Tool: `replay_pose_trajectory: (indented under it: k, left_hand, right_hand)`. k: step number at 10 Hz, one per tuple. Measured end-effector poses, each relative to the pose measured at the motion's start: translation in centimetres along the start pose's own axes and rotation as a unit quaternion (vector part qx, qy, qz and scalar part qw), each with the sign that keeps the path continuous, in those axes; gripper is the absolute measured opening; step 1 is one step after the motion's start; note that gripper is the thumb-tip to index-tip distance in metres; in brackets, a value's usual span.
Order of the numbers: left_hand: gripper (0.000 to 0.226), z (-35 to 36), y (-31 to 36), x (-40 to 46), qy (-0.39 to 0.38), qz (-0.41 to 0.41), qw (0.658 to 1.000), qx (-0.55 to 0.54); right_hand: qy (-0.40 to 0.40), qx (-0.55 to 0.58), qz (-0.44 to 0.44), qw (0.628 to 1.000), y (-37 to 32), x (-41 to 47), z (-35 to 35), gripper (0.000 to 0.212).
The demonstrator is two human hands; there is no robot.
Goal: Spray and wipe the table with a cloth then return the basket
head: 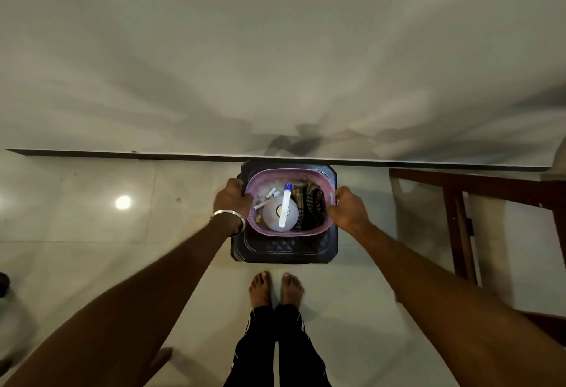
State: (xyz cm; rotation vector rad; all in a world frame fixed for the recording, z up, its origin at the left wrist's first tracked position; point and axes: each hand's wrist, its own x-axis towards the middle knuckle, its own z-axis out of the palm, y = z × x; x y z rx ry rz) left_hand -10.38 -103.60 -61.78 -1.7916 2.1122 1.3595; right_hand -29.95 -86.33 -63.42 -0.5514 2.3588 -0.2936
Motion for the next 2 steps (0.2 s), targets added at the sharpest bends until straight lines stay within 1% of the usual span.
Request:
replay_pose_trajectory:
  k: [1,2]
  left_hand:
    - [0.047,-1.6,1.2,-1.7,-0.009,0.081,0.996,0.037]
    - [0.058,-2.6,2.2,-2.8,-0.012,0.161,0.984,0.076]
  right_hand:
    - [0.027,-0.014,-0.052,0.998,-1.0,-2.3,-1.4,0.036]
    - [0.048,-0.031,-0.138,0.989,-2.3,-5.0,-2.6,0.043]
